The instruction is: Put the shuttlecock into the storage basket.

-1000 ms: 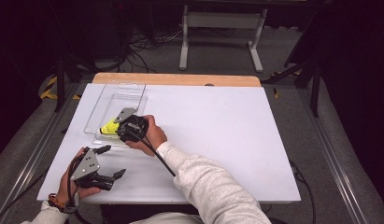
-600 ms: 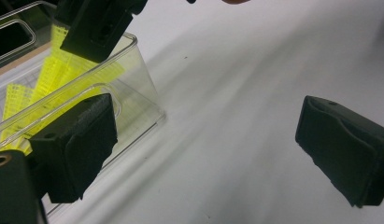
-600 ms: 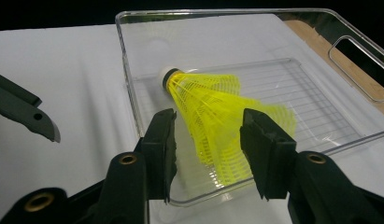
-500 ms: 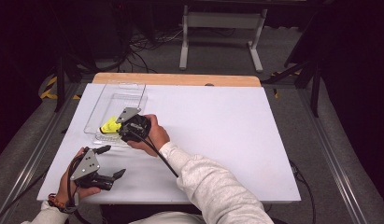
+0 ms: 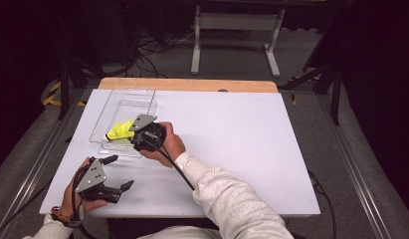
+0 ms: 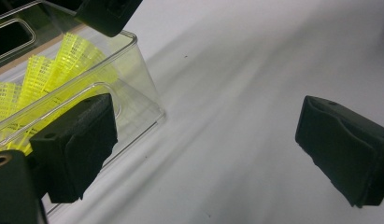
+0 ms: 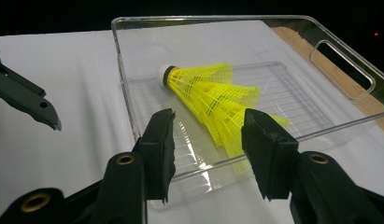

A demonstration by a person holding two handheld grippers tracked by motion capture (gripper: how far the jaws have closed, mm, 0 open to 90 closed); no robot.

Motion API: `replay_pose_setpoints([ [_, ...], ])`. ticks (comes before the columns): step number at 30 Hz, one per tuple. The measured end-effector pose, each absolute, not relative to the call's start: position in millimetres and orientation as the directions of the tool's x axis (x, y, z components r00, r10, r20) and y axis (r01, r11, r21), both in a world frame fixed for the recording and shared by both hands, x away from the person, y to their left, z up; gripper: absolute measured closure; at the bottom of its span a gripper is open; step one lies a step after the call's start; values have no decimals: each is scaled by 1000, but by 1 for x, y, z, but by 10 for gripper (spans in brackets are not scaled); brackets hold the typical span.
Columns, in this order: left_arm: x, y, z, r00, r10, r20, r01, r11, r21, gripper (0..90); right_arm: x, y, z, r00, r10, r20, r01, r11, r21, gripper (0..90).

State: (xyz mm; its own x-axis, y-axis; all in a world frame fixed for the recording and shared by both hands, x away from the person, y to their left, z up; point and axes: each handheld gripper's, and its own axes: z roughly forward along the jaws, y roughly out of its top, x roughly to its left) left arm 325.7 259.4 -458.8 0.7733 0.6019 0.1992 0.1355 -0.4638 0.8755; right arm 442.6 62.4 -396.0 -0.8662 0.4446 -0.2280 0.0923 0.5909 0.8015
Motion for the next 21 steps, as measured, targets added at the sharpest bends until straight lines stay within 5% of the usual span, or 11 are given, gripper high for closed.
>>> replay_pose_setpoints([
  [21,326,260,-459,769,607,200,137,-462,876,66,432,28,-388,-846,460,-271,52,577,815,495],
])
